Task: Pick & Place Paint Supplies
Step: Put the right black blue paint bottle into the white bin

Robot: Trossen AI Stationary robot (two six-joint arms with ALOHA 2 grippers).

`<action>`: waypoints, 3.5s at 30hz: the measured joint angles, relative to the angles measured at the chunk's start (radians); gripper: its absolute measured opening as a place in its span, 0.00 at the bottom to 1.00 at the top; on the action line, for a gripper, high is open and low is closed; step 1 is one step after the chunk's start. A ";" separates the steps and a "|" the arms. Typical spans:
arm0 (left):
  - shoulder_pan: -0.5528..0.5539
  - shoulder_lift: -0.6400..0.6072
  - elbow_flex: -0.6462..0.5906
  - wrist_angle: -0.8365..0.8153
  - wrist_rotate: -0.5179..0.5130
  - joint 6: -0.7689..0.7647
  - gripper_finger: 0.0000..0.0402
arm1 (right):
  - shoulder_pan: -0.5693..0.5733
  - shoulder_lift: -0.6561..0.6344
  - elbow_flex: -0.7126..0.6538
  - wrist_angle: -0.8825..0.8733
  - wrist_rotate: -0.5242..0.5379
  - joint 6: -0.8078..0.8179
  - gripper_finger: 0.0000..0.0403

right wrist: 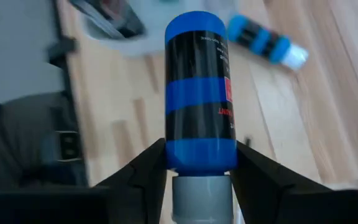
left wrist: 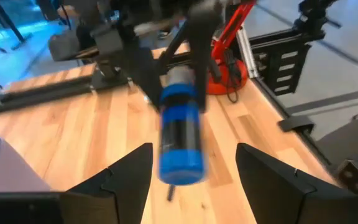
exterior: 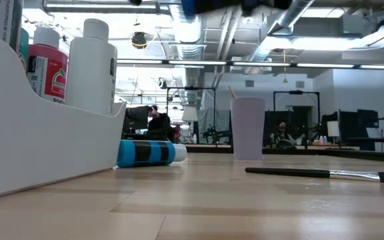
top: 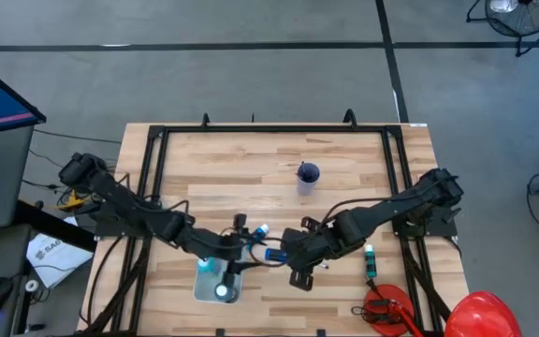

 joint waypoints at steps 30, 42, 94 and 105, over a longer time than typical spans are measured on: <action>0.066 0.086 0.039 0.004 0.090 -0.028 0.57 | -0.038 0.048 0.068 -0.073 0.001 -0.025 0.38; 0.102 0.109 0.036 -0.003 0.095 -0.038 0.56 | -0.030 0.047 0.068 -0.067 0.003 -0.031 0.38; 0.120 0.096 0.043 0.051 0.118 -0.074 0.27 | 0.106 -0.076 0.067 0.010 0.477 -0.233 0.42; 0.117 0.110 0.030 0.002 0.130 -0.068 0.27 | 0.099 -0.086 0.071 0.013 0.508 -0.228 0.40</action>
